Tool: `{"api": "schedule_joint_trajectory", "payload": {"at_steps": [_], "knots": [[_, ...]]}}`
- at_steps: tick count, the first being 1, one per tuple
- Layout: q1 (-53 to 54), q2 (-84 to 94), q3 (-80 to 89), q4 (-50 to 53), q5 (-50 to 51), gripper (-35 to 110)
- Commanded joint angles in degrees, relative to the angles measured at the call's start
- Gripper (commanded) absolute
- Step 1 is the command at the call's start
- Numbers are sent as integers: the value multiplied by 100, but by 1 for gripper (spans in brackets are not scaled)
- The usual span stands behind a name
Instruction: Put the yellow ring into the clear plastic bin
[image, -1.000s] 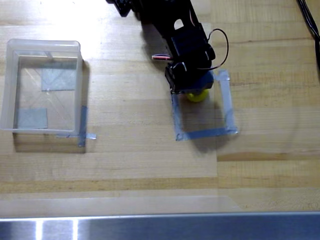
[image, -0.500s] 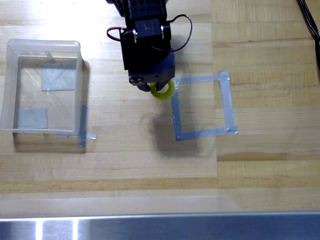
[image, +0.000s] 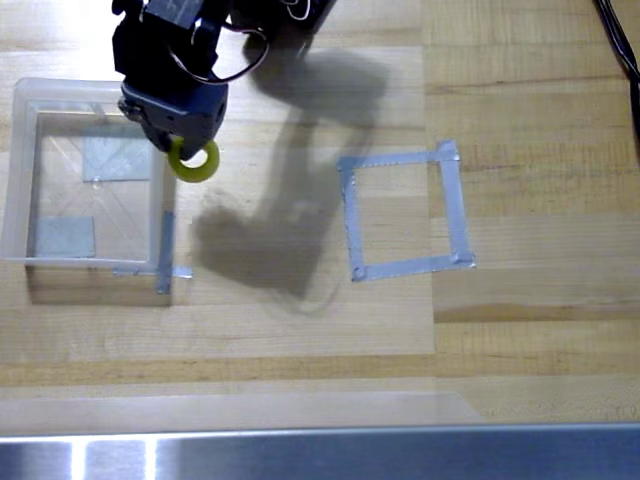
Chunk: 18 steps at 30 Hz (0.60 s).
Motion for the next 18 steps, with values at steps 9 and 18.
{"api": "schedule_joint_trajectory", "payload": {"at_steps": [9, 18], "knots": [[1564, -1828, -2241, -475, 9, 0], [1802, -3120, -2540, -457, 35, 0]]}}
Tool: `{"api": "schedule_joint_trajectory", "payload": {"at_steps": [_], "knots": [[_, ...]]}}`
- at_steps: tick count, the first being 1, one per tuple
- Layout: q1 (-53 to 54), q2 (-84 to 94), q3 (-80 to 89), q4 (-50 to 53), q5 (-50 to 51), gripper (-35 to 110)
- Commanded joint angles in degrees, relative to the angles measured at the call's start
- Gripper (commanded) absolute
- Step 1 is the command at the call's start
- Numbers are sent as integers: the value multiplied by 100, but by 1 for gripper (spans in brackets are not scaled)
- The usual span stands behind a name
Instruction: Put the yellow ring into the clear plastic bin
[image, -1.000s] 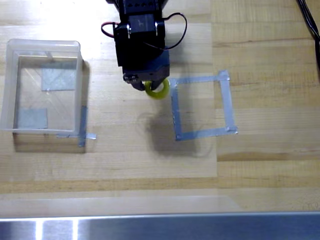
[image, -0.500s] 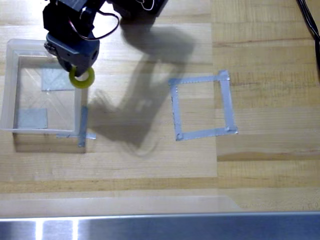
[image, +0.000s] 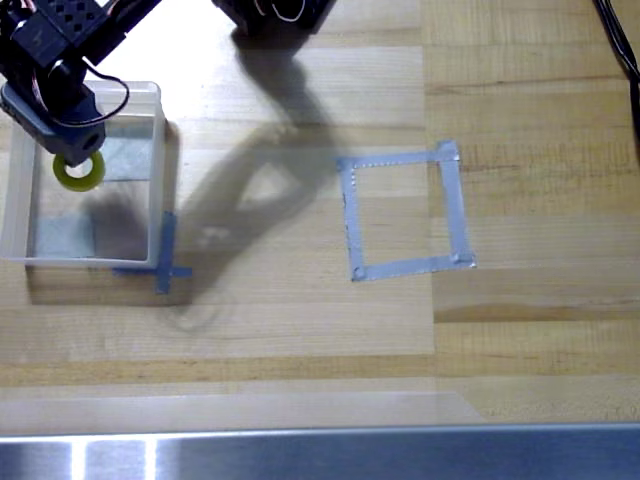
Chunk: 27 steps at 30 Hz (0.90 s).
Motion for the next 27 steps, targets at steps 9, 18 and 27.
{"api": "schedule_joint_trajectory", "payload": {"at_steps": [9, 18, 27], "knots": [[0, -958, -545, -62, 44, 0], [62, -1046, -475, -1169, -9, 0], [62, -1266, -141, -1389, -18, 0]]}}
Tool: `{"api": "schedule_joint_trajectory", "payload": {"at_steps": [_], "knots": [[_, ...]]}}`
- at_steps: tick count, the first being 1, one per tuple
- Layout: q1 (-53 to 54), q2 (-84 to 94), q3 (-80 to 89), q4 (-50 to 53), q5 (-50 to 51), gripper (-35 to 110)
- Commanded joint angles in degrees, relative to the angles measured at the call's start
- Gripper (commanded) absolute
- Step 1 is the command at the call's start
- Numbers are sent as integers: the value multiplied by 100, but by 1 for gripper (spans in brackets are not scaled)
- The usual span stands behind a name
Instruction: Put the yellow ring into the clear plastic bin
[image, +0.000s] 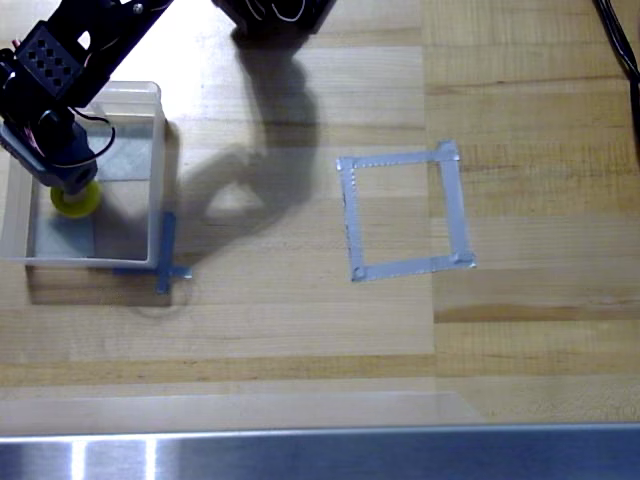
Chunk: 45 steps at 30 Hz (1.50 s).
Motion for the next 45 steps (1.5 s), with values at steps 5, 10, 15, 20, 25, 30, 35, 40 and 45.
{"api": "schedule_joint_trajectory", "payload": {"at_steps": [5, 10, 15, 20, 25, 30, 35, 40, 45], "knots": [[18, 299, 79, 9, -18, 0], [0, 369, 79, 9, -26, 4], [-18, 571, 88, 70, -26, 14], [-18, 817, 97, 220, -26, 20], [-176, 1670, 79, 729, -26, 20], [-668, 2689, 88, 1292, -18, 20], [-1538, 3612, 264, 2127, 0, 20], [-2681, 4588, 1169, 2602, 53, 20], [-3621, 5854, 2865, 2382, 62, 20]]}}
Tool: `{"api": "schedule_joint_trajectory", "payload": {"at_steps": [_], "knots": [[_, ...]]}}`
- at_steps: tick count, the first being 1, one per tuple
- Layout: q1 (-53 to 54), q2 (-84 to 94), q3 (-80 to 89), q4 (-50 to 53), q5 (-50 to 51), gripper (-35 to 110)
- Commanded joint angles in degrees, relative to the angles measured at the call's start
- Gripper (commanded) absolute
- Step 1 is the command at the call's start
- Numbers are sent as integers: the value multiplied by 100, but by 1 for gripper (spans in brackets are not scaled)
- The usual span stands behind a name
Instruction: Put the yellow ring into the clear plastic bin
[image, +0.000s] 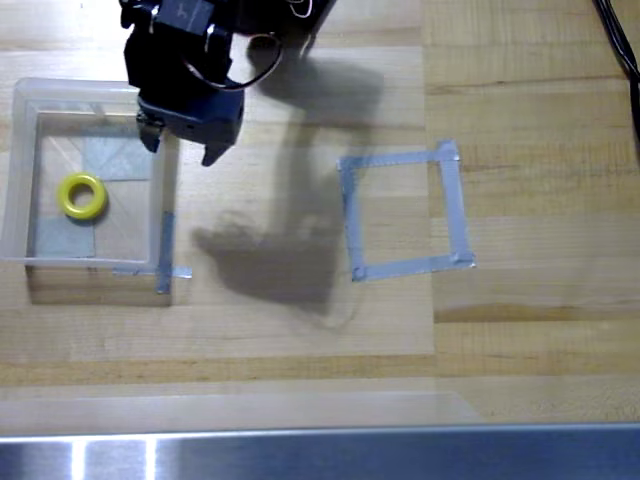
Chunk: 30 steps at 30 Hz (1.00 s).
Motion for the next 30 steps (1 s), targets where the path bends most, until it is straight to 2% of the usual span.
{"api": "schedule_joint_trajectory", "payload": {"at_steps": [1, 8, 14, 30], "knots": [[-668, 1371, 1239, -158, 105, 20], [-1688, 3691, 3630, -853, 1116, 20], [-1925, 4957, 4904, -905, 1441, 20], [-1986, 5555, 5722, -721, 1512, 20]]}}
